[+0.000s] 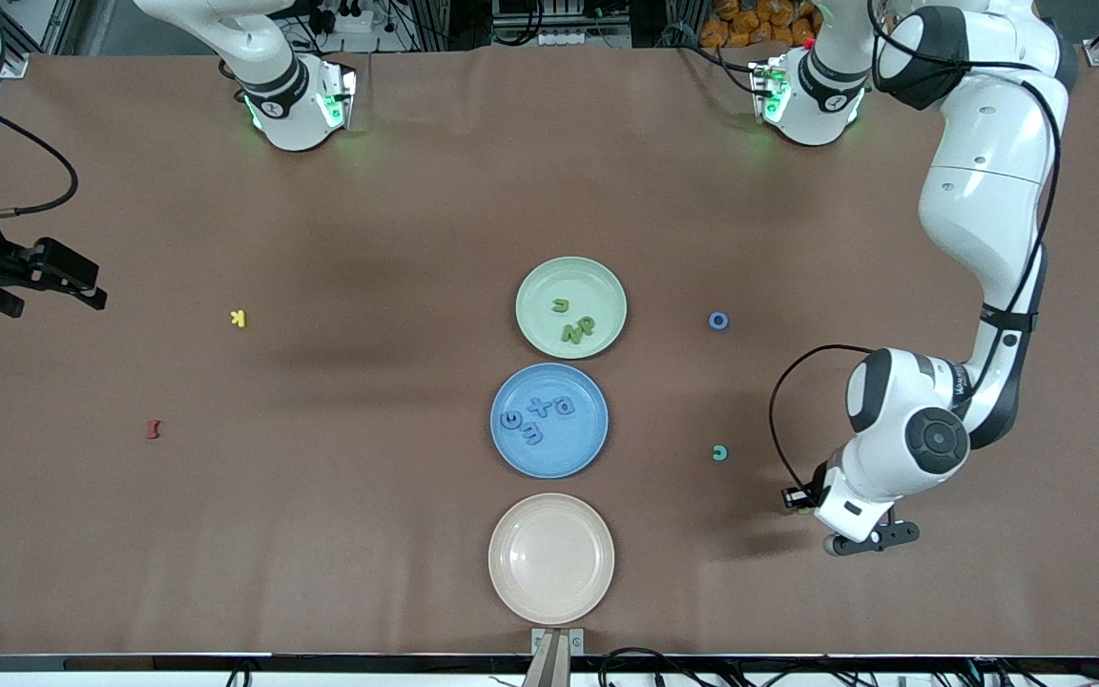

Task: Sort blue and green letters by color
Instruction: 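Carry B to the green plate and open the left gripper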

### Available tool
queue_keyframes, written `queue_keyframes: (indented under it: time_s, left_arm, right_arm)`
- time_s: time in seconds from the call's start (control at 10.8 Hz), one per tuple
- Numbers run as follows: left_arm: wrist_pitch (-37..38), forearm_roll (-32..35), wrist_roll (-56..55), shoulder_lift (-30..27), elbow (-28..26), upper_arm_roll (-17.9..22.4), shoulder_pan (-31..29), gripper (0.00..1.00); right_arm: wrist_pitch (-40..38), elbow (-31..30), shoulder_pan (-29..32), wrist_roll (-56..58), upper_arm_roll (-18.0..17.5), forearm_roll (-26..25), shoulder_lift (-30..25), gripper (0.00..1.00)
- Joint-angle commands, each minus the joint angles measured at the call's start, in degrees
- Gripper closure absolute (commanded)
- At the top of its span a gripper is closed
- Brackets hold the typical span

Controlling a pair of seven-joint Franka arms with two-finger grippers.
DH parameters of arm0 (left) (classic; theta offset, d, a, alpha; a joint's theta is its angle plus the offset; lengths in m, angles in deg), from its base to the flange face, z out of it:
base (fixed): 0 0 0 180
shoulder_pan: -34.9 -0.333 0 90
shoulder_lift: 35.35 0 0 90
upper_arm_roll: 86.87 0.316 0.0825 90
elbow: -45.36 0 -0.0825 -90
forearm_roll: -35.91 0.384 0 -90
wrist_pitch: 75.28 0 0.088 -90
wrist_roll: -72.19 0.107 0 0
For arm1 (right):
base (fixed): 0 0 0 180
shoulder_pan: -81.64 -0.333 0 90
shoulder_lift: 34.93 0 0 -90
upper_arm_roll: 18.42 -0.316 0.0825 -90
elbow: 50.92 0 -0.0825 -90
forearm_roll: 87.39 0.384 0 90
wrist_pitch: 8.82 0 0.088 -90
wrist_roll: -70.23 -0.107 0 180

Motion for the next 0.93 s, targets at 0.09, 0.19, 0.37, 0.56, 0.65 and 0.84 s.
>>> queue_keyframes:
  time_s: [0.09,0.19,0.37,0.56,0.65,0.84]
  left_arm:
    - [0.97,-1.28,-7.48,-9.87,-11.93,-0.93,1.38,1.0]
    - [0.97,-1.28,-7.48,-12.94,-15.45,-1.64,0.94,1.0]
    - [0.71,-1.28,-6.52,-20.06,-24.4,-1.73,-0.19,1.0]
    - [0.53,-1.27,-3.12,-26.57,-32.32,-2.43,-3.26,1.0]
    - [0.01,-1.28,-1.0,-29.29,-35.84,-3.65,-5.98,1.0]
    - [-0.61,-1.19,0.51,-32.04,-40.08,-7.43,-10.64,1.0]
  right_arm:
    - [0.66,-1.95,-0.06,0.31,-0.27,0.4,-2.0,0.0]
    - [0.75,-1.95,-0.06,0.31,-0.27,0.4,-1.92,0.0]
    - [0.93,-1.95,-0.06,0.23,-0.27,0.4,-1.92,0.0]
    - [1.02,-1.95,-0.15,0.22,-0.27,0.4,-1.92,0.0]
    - [1.02,-1.95,-0.15,0.22,-0.27,0.4,-1.92,0.0]
    - [1.19,-1.95,-0.15,0.22,-0.27,0.4,-1.83,0.0]
